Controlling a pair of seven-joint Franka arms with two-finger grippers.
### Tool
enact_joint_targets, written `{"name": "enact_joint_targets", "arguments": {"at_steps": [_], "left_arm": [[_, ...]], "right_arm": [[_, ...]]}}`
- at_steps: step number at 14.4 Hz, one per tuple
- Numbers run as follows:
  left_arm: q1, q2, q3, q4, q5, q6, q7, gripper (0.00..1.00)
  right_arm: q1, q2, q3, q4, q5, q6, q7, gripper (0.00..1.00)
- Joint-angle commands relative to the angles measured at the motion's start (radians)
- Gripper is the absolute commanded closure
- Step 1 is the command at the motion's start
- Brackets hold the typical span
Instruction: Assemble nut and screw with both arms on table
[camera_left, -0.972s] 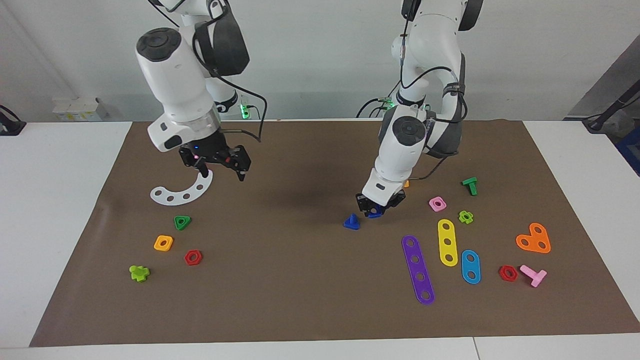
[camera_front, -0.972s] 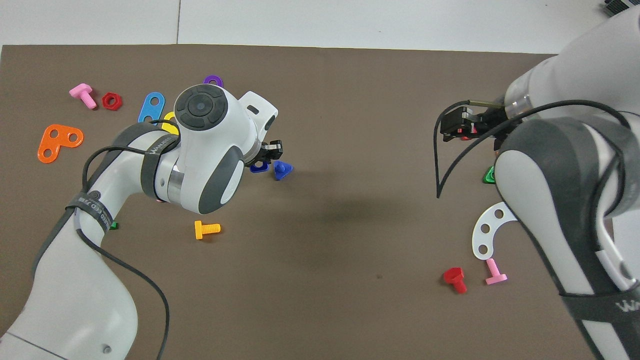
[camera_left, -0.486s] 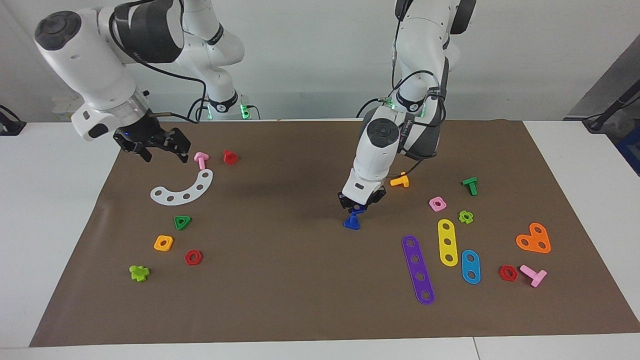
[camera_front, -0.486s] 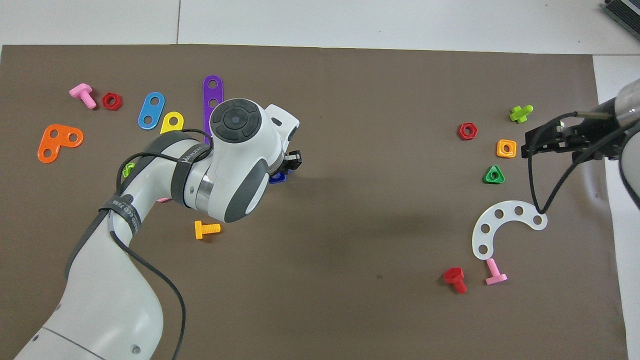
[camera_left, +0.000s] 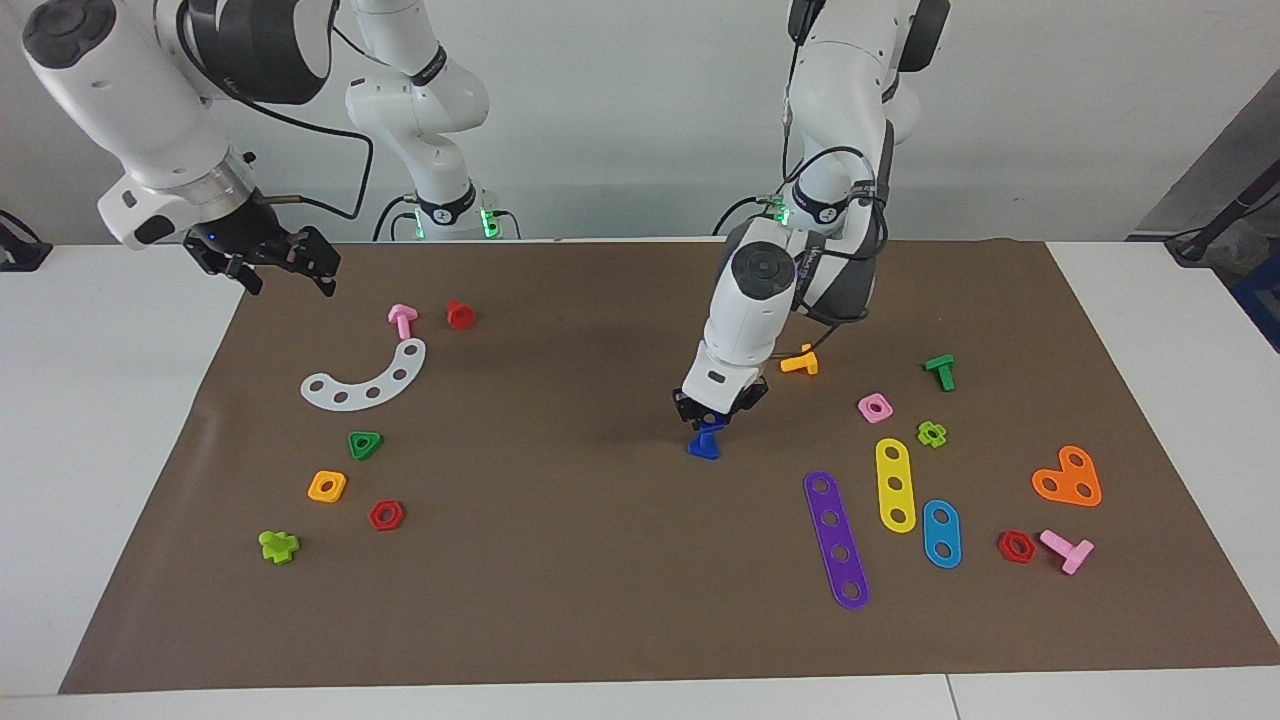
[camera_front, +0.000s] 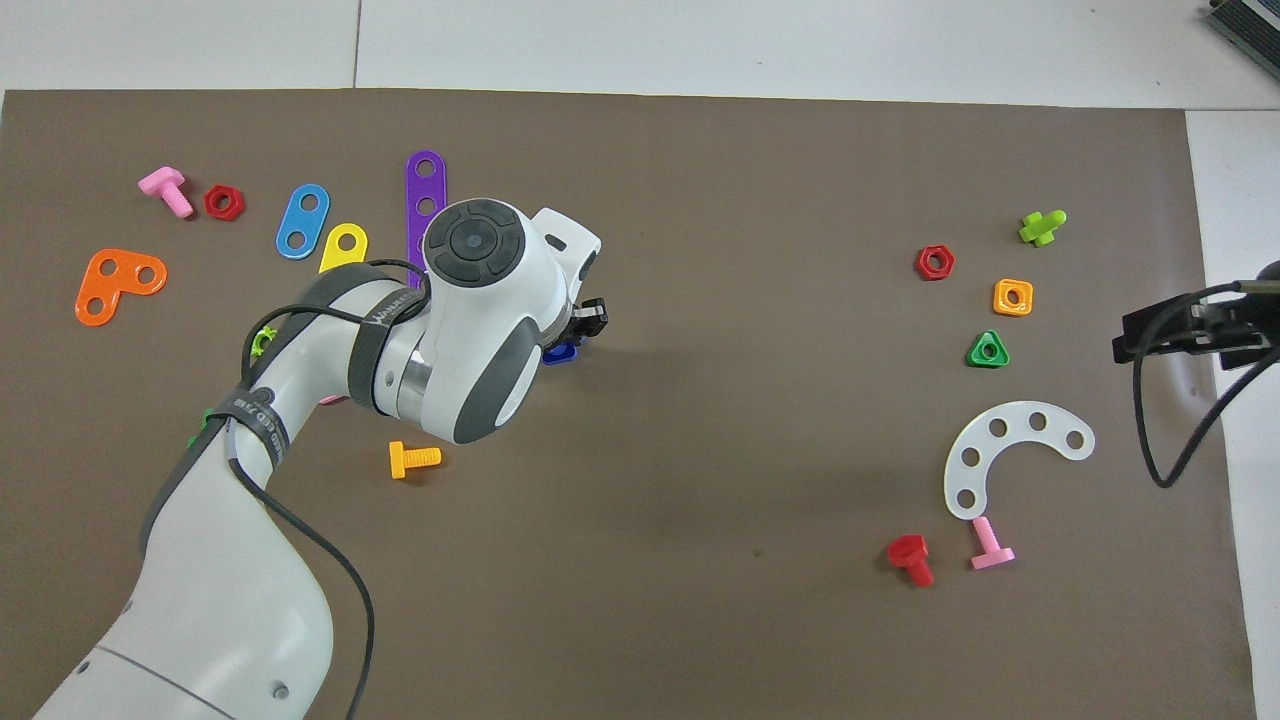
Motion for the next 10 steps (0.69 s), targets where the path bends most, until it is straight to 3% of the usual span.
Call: {"name": "enact_joint_targets", "arguments": {"at_steps": [1, 5, 10], "left_arm": [[-0.008, 0.022, 0.015, 0.028, -0.024, 0.024, -0.006, 0.93], [-0.010, 0.035, 0.015, 0.025, -0.022, 0.047, -0.006, 0.94], [-0.010, 0.036, 0.015, 0.007, -0.014, 0.061, -0.005, 0.94]], "right_arm": [[-0.006, -0.070, 0.014, -0.046, -0.028, 0.013, -0.037, 0.00], [-0.007, -0.081, 0.014, -0.058, -0.062, 0.050, -0.073, 0.00], [0.017, -0.056, 0.028, -0.007, -0.062, 0.033, 0.017, 0.00]]}}
